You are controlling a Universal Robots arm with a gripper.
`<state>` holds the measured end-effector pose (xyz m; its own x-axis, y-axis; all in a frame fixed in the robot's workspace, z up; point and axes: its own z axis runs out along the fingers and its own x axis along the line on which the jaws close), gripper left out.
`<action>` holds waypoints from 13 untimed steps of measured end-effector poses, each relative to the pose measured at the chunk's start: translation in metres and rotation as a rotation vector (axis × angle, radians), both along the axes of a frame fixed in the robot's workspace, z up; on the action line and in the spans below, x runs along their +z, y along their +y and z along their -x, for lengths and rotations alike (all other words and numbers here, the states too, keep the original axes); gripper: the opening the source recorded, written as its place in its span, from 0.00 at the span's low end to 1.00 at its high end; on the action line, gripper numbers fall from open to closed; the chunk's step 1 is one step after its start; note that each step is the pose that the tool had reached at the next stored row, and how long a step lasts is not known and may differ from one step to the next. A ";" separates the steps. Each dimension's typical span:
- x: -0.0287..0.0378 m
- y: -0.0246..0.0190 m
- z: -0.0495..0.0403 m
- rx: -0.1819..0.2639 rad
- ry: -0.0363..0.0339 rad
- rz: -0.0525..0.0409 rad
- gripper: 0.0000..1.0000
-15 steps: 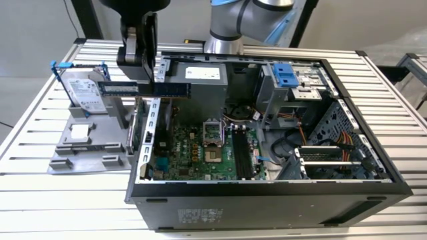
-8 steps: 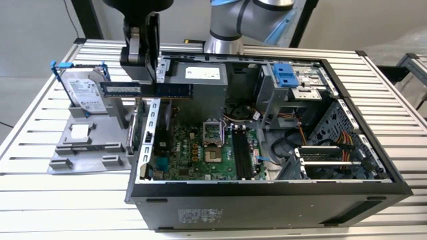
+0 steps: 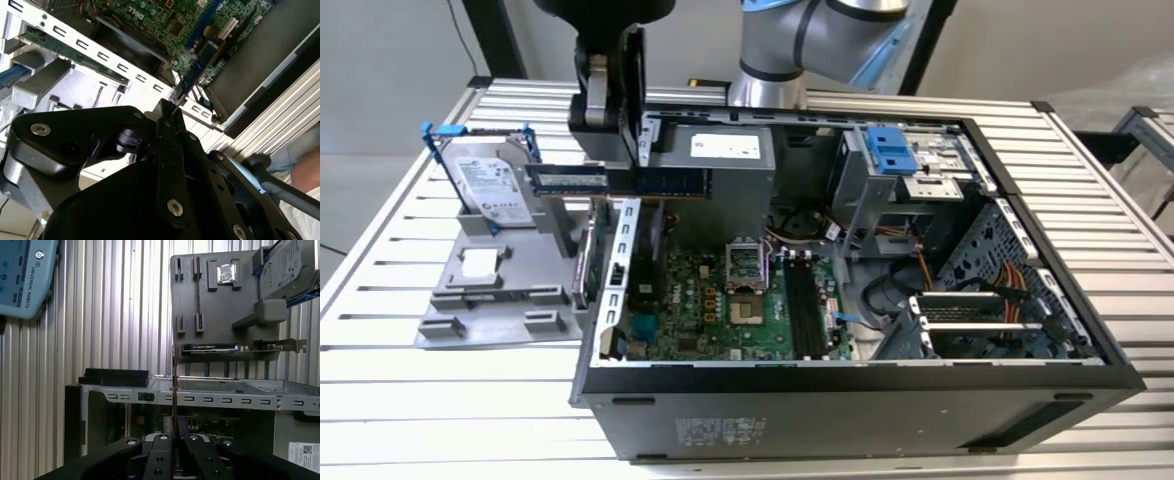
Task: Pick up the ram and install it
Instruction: 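Pick up the ram and move it above insertion slot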
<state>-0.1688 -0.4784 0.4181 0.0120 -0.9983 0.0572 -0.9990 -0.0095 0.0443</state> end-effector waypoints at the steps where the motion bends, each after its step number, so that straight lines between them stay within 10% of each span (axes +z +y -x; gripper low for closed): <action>1: 0.0000 0.0000 -0.0006 0.000 0.0001 0.0010 0.00; 13: 0.0000 0.0000 -0.0093 0.000 0.0007 0.0103 0.00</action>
<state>-0.1595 -0.4784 0.4181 0.0121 -0.9977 0.0674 -0.9989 -0.0091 0.0451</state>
